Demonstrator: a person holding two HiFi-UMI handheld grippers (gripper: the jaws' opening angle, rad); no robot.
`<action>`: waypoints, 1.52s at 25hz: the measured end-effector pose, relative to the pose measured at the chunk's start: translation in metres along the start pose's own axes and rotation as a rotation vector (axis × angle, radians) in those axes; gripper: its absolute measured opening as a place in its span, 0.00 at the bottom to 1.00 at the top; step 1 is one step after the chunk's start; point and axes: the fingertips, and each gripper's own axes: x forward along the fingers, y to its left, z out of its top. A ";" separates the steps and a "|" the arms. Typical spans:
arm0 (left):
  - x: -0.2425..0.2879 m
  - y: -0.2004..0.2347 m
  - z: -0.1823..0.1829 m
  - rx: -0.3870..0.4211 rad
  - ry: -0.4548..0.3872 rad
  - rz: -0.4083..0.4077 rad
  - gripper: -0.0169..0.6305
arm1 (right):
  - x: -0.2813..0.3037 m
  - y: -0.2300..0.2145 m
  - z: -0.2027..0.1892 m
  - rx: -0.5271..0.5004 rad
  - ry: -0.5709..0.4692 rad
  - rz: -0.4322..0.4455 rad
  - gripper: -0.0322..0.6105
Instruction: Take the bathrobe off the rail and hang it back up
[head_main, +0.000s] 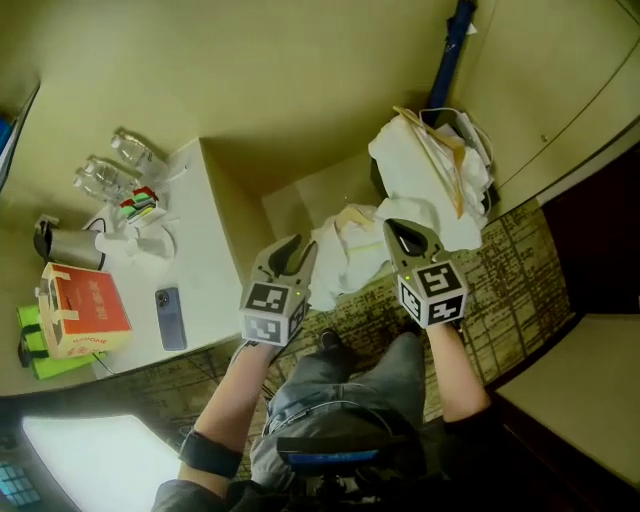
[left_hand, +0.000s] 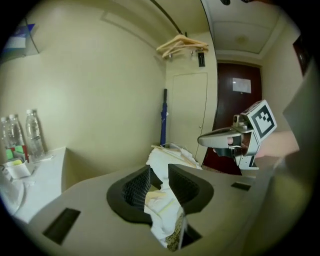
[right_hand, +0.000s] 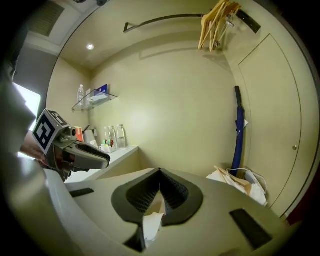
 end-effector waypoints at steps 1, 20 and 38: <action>0.010 0.001 -0.008 0.013 0.018 -0.006 0.22 | 0.010 -0.001 -0.006 0.001 0.011 0.006 0.08; 0.247 0.020 -0.207 0.027 0.316 -0.036 0.40 | 0.198 -0.075 -0.200 0.020 0.211 0.030 0.08; 0.381 0.052 -0.336 0.141 0.456 -0.081 0.46 | 0.276 -0.104 -0.294 0.060 0.208 0.017 0.08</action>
